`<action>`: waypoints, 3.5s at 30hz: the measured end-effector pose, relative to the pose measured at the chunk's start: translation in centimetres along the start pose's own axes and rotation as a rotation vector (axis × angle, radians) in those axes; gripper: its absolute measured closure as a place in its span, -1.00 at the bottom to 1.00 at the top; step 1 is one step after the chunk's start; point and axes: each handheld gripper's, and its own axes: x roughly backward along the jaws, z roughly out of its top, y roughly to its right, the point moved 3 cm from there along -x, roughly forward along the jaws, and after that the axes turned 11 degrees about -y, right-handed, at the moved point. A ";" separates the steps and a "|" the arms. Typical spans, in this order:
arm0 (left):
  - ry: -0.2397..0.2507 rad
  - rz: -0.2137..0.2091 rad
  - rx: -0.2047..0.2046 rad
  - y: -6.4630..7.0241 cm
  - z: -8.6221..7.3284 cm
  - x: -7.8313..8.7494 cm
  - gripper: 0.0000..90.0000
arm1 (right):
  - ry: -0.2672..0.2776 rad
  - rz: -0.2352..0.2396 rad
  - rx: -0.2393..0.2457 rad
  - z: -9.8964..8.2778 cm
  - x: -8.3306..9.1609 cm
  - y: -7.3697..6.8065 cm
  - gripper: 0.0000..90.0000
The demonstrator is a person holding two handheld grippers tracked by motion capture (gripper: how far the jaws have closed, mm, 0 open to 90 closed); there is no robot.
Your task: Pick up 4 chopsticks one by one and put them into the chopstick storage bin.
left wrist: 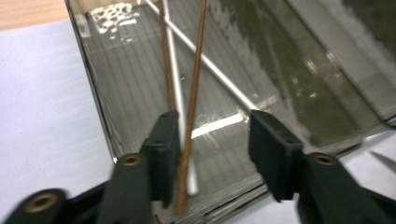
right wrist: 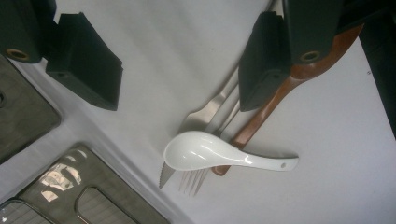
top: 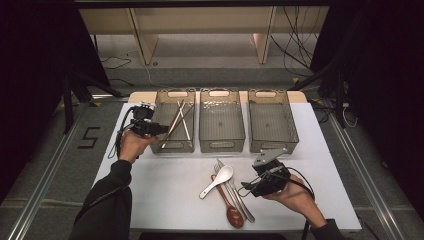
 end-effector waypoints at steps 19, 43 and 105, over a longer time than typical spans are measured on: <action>0.074 -0.187 -0.074 5.4 -5.1 2.9 -0.49 | 0.031 -0.025 -0.035 -0.2 -0.1 0.3 -0.31; 0.028 -0.257 -0.140 9.3 -8.1 1.1 -0.59 | 0.113 -0.046 -0.116 -1.4 -0.2 0.8 -0.33; -0.124 -0.301 -0.311 16.6 -10.3 -3.0 -0.45 | 0.103 -0.070 -0.150 -2.8 -0.3 1.4 -0.36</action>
